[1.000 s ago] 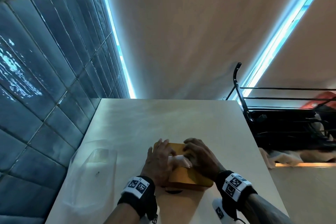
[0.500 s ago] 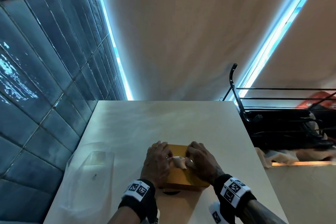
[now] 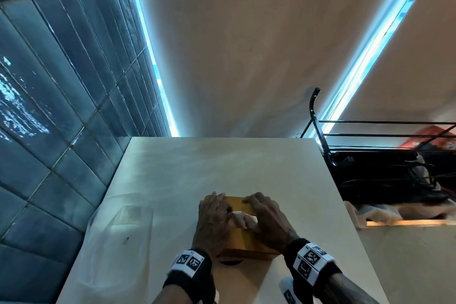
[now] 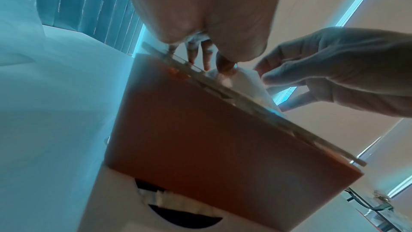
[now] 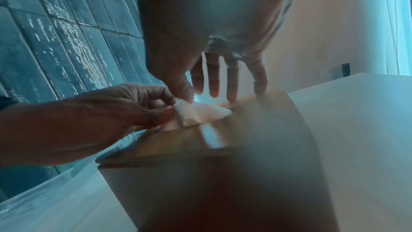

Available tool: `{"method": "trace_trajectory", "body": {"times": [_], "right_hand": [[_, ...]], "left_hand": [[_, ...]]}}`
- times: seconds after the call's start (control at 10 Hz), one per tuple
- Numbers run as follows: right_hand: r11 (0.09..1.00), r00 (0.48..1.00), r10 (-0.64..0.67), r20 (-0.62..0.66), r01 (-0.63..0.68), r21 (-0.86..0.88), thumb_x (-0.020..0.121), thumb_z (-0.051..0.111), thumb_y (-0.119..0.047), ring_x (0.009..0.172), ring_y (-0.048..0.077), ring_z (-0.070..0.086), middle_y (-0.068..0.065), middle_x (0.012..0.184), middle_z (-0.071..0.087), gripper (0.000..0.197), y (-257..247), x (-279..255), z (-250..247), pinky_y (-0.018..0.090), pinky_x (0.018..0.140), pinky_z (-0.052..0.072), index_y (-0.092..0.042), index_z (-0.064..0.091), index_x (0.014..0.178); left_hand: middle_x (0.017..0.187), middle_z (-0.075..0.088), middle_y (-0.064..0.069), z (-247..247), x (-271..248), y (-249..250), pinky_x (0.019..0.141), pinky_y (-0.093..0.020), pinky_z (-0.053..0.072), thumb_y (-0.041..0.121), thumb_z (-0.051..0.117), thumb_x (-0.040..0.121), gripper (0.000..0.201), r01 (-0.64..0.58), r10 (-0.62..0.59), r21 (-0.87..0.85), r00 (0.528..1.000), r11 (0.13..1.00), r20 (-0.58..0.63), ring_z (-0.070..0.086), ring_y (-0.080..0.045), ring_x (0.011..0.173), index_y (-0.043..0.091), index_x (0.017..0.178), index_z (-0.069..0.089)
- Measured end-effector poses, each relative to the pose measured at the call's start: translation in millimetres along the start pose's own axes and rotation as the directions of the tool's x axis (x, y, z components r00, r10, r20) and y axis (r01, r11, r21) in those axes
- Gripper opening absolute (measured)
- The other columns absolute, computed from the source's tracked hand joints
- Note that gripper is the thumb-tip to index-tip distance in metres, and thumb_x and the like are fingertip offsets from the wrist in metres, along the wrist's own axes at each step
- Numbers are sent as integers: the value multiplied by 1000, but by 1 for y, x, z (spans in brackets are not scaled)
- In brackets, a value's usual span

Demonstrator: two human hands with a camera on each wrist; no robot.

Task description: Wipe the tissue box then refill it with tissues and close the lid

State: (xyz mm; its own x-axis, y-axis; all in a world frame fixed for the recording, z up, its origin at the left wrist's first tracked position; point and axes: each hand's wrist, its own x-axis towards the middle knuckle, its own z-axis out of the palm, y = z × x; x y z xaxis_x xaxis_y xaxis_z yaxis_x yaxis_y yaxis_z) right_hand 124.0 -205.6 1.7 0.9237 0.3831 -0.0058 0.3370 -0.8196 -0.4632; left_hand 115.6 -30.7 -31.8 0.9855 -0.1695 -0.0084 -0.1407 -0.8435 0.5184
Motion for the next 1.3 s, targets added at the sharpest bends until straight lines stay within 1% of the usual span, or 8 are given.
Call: {"method": "trace_trajectory", "body": {"times": [0.3, 0.5, 0.6, 0.7, 0.8, 1.0, 1.2, 1.3], "right_hand": [[997, 1000, -1, 20, 2, -78, 98, 48, -29, 102, 27, 51, 6, 116, 54, 19, -5, 1, 8, 42, 86, 45, -16, 56, 109], [1000, 999, -16, -28, 15, -12, 99, 50, -33, 103, 23, 53, 3, 116, 54, 20, 2, -3, 12, 38, 86, 46, -18, 57, 110], [998, 993, 38, -113, -33, 45, 94, 58, -36, 112, 22, 52, 1, 126, 54, 29, 11, -14, 15, 38, 92, 49, -21, 59, 119], [954, 942, 285, -174, -262, 144, 94, 60, -34, 127, 25, 43, 4, 143, 44, 47, 20, -33, 15, 39, 106, 41, -17, 50, 136], [873, 885, 463, -45, -447, 193, 97, 52, -40, 139, 26, 34, 5, 155, 31, 64, 26, -53, 20, 39, 114, 33, -15, 29, 151], [863, 881, 472, -21, -457, 215, 102, 45, -33, 142, 23, 34, 9, 157, 28, 64, 12, -59, 29, 34, 115, 33, -9, 18, 154], [855, 873, 487, 27, -482, 191, 102, 43, -36, 145, 25, 29, 11, 161, 22, 67, 3, -56, 24, 38, 118, 29, -10, 12, 155], [835, 853, 515, -82, -479, 270, 98, 51, -31, 136, 26, 40, 10, 154, 32, 64, 0, -66, 22, 40, 111, 39, -13, 20, 152]], "left_hand": [[155, 39, -8, 0, -1, 3, 122, -49, 2, 25, 27, 93, 41, 41, -42, -139, 999, 989, -4, 16, -26, 151, 13, 115, 59], [156, 36, -5, 3, -1, 1, 123, -46, 3, 19, 45, 100, 21, 31, -38, -185, 999, 982, -33, 14, -23, 151, 18, 118, 56], [159, 28, -1, -4, -9, -3, 123, -45, 18, 33, 54, 96, 41, 58, -76, -258, 995, 964, -62, 14, -20, 150, 25, 134, 43], [159, 23, 2, -10, -25, -16, 116, -42, 35, 48, 66, 85, 79, 130, -151, -295, 987, 946, -48, 23, -18, 147, 26, 148, 24], [158, 23, 2, -6, -46, -27, 111, -42, 43, 56, 74, 75, 104, 254, -247, -282, 967, 925, 63, 32, -20, 142, 28, 150, 9], [157, 28, -1, -8, -59, -13, 110, -41, 42, 50, 72, 79, 103, 280, -273, -304, 960, 911, 66, 37, -23, 140, 23, 153, 5], [157, 27, -4, -20, -68, -16, 111, -41, 41, 49, 72, 80, 103, 303, -279, -323, 953, 896, 119, 36, -23, 140, 21, 153, 5], [156, 29, -4, -22, -81, -23, 110, -38, 41, 39, 75, 81, 95, 345, -335, -303, 938, 888, 84, 37, -22, 139, 20, 152, 16]]}}
